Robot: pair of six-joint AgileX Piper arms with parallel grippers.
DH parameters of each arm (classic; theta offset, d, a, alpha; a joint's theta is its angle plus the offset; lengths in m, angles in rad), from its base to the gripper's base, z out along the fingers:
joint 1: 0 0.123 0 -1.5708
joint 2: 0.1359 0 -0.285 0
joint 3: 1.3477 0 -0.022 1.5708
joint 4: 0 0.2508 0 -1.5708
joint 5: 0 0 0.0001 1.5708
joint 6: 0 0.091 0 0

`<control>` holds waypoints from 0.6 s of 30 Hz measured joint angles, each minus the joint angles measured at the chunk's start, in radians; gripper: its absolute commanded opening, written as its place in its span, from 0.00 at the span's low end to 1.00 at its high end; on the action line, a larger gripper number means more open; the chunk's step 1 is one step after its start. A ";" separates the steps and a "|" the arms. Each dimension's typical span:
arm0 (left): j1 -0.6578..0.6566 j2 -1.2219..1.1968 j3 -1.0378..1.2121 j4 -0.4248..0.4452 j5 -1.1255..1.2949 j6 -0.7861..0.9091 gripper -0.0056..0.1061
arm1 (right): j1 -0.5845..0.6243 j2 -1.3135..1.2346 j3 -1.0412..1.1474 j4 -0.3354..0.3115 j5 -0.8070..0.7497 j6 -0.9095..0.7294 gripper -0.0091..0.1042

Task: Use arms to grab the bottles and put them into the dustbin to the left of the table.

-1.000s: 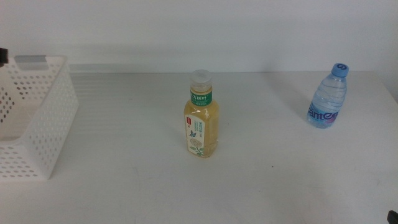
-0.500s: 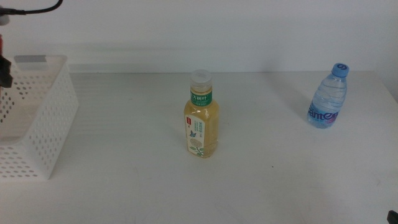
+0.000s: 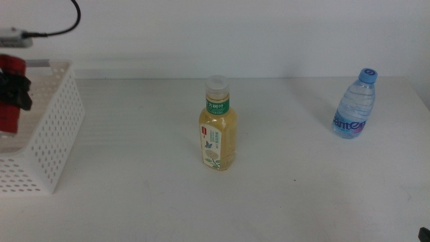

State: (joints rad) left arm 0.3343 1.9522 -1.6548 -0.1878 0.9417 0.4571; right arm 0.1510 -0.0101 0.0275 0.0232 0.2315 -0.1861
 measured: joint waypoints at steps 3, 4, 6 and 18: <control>0.000 0.032 0.000 0.006 0.004 0.003 0.01 | 0.000 0.000 0.000 0.000 0.000 0.000 0.66; 0.000 0.042 0.000 0.006 0.005 0.006 0.01 | 0.000 0.000 0.000 0.000 0.000 0.000 0.66; 0.000 0.059 0.000 0.006 0.007 0.020 0.01 | 0.000 0.000 0.000 0.000 0.000 0.000 0.66; 0.000 0.113 0.000 -0.017 0.016 0.029 0.17 | 0.000 0.000 0.000 0.000 0.000 0.000 0.66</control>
State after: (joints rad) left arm 0.3343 2.0655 -1.6550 -0.2051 0.9582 0.4865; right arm 0.1510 -0.0101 0.0275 0.0232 0.2315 -0.1861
